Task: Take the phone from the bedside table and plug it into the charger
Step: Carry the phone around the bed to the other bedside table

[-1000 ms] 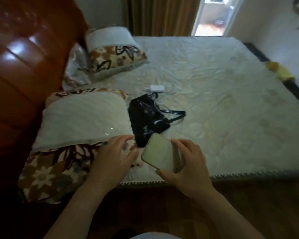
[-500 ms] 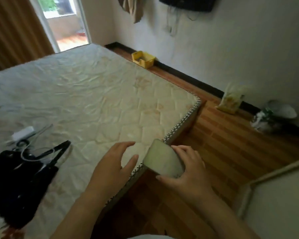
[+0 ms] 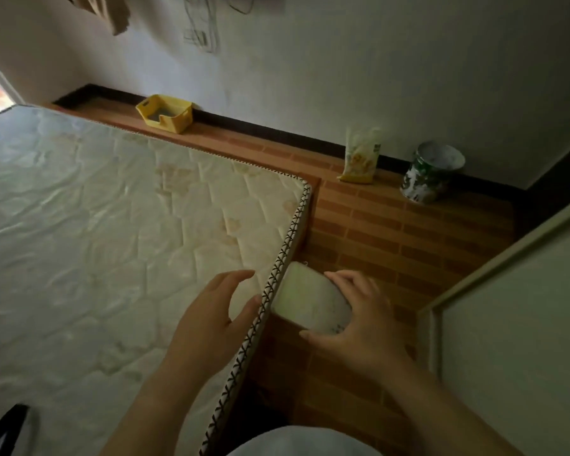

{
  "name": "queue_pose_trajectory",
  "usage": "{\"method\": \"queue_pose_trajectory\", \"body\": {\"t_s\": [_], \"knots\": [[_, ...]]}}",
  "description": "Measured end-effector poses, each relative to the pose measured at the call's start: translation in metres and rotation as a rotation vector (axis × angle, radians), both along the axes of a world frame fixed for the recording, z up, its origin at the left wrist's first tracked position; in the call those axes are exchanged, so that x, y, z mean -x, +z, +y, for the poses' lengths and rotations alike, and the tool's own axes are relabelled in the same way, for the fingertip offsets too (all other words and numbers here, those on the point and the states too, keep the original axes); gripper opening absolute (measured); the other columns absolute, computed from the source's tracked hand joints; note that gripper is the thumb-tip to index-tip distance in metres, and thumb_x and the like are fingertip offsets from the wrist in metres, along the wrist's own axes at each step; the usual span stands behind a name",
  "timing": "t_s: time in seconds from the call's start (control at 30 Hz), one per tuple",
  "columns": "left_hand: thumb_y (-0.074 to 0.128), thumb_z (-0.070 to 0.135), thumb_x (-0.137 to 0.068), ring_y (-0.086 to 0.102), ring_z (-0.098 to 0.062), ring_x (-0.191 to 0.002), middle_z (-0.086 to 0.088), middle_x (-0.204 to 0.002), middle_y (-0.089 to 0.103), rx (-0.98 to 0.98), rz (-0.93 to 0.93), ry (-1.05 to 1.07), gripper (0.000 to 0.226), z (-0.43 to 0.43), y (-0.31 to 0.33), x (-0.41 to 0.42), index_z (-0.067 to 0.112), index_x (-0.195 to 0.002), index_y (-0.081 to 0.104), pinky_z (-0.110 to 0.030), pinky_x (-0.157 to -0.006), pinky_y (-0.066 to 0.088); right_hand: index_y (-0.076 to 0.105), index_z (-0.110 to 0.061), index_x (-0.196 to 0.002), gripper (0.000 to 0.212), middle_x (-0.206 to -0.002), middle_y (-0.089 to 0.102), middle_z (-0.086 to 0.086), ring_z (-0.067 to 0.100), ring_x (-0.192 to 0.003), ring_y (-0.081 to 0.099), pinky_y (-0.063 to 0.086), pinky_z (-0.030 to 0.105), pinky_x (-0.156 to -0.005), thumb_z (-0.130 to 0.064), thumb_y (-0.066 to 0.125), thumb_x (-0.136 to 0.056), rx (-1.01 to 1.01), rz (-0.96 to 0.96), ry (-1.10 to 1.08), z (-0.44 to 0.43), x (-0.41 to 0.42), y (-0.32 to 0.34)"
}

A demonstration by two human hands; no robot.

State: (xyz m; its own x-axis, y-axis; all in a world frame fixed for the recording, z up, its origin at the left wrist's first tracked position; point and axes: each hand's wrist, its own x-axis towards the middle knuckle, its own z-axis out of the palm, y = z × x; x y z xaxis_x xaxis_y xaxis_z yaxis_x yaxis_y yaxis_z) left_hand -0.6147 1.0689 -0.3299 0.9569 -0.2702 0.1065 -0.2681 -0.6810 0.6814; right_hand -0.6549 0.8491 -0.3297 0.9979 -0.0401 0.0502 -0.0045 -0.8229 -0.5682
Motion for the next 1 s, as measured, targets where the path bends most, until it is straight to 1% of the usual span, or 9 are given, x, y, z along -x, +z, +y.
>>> {"method": "queue_pose_trajectory", "body": {"t_s": [0.1,0.17,0.23,0.3,0.37,0.57,0.67,0.87,1.0], "knots": [[0.038,0.062,-0.079,0.057,-0.003,-0.077,0.026,-0.118,0.044,-0.003,0.007,-0.08,0.047,-0.007,-0.001,-0.052,0.043,-0.122,0.044,-0.02,-0.067,0.041,0.035,-0.034,-0.132,0.092,-0.121,0.036,-0.018,0.004,-0.113,0.03,0.033,0.036,-0.095,-0.074,0.061,-0.053,0.027,0.006,-0.04,-0.006,-0.035,-0.004],[0.038,0.061,-0.079,0.06,-0.009,-0.08,0.026,-0.117,0.044,-0.013,0.006,-0.13,0.048,-0.017,-0.004,-0.085,0.042,-0.122,0.044,-0.023,-0.069,0.042,0.035,-0.034,-0.132,0.091,-0.124,0.037,-0.016,0.005,-0.115,0.03,0.03,0.036,-0.095,-0.074,0.061,-0.054,0.045,0.015,-0.078,-0.013,-0.054,-0.006],[0.044,0.054,-0.082,0.055,-0.003,-0.087,0.023,-0.117,0.046,-0.019,0.019,-0.188,0.042,-0.034,-0.008,-0.115,0.039,-0.122,0.046,-0.023,-0.071,0.042,0.034,-0.035,-0.131,0.091,-0.124,0.036,-0.017,0.004,-0.114,0.028,0.029,0.035,-0.093,-0.074,0.061,-0.054,0.065,0.032,-0.144,-0.024,-0.067,-0.008],[0.048,0.048,-0.084,0.046,0.005,-0.097,0.021,-0.117,0.046,-0.021,0.037,-0.266,0.039,-0.057,-0.013,-0.139,0.038,-0.122,0.047,-0.018,-0.071,0.04,0.034,-0.035,-0.131,0.09,-0.122,0.036,-0.019,0.003,-0.111,0.029,0.031,0.036,-0.092,-0.074,0.06,-0.054,0.056,0.04,-0.218,-0.041,-0.073,-0.011],[0.048,0.047,-0.085,0.043,0.008,-0.098,0.02,-0.117,0.047,-0.033,0.053,-0.36,0.039,-0.085,-0.016,-0.162,0.038,-0.122,0.047,-0.012,-0.071,0.037,0.033,-0.036,-0.131,0.091,-0.122,0.034,-0.019,0.005,-0.111,0.031,0.034,0.038,-0.092,-0.076,0.06,-0.053,0.046,0.059,-0.297,-0.062,-0.08,-0.015],[0.043,0.054,-0.082,0.048,-0.001,-0.098,0.017,-0.119,0.047,-0.065,0.073,-0.559,0.045,-0.195,-0.022,-0.244,0.038,-0.123,0.045,-0.016,-0.075,0.038,0.036,-0.035,-0.129,0.09,-0.118,0.037,-0.02,0.007,-0.108,0.034,0.037,0.039,-0.089,-0.075,0.061,-0.052,0.006,0.035,-0.557,-0.155,-0.127,-0.026],[0.042,0.054,-0.081,0.051,-0.007,-0.104,0.013,-0.121,0.05,-0.077,0.06,-0.589,0.046,-0.25,-0.021,-0.287,0.036,-0.123,0.046,-0.027,-0.082,0.044,0.037,-0.033,-0.129,0.092,-0.117,0.036,-0.021,0.006,-0.107,0.034,0.038,0.036,-0.087,-0.074,0.063,-0.052,-0.007,-0.007,-0.589,-0.204,-0.165,-0.028],[0.047,0.045,-0.085,0.053,-0.009,-0.095,0.014,-0.112,0.048,-0.065,0.047,-0.613,0.039,-0.367,0.002,-0.375,0.039,-0.123,0.044,-0.03,-0.077,0.045,0.036,-0.035,-0.129,0.09,-0.12,0.035,-0.019,-0.001,-0.106,0.028,0.036,0.037,-0.09,-0.075,0.061,-0.053,-0.003,-0.058,-0.581,-0.314,-0.253,-0.011],[0.048,0.045,-0.084,0.051,-0.009,-0.102,0.008,-0.113,0.054,-0.066,0.06,-0.589,0.038,-0.412,0.009,-0.424,0.038,-0.122,0.047,-0.031,-0.077,0.039,0.039,-0.031,-0.128,0.09,-0.12,0.036,-0.019,0.001,-0.109,0.029,0.035,0.035,-0.09,-0.073,0.063,-0.052,-0.035,-0.063,-0.591,-0.361,-0.301,-0.009]]}}
